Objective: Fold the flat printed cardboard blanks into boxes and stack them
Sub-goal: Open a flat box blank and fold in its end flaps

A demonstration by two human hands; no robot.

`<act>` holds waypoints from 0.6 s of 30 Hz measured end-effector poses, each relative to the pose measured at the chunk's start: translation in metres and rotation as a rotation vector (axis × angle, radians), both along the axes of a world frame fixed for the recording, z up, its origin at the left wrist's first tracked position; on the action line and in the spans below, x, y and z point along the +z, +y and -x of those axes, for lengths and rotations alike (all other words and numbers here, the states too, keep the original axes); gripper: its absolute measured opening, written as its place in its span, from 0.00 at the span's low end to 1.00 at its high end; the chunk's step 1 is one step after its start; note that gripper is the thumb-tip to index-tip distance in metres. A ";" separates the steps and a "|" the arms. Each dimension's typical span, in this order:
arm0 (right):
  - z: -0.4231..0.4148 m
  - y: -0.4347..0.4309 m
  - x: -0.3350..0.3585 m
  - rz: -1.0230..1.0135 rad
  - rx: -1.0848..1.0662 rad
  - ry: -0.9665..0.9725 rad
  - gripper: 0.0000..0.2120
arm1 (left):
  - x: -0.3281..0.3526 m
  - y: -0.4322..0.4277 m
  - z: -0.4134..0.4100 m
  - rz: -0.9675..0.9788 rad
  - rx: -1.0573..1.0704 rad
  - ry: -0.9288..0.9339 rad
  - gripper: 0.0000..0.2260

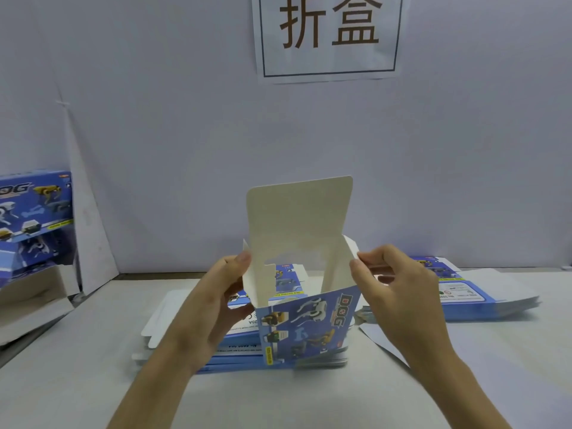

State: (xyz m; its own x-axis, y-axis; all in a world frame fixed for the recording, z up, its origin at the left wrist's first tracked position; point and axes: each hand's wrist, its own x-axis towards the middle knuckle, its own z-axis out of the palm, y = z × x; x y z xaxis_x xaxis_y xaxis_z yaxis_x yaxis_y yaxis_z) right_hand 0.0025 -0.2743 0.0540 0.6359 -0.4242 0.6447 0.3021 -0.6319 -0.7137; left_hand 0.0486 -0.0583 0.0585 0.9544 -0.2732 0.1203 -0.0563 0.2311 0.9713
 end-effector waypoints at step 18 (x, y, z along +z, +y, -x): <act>0.012 0.013 0.007 0.123 -0.065 0.015 0.09 | 0.016 -0.006 0.031 -0.984 0.868 -0.637 0.12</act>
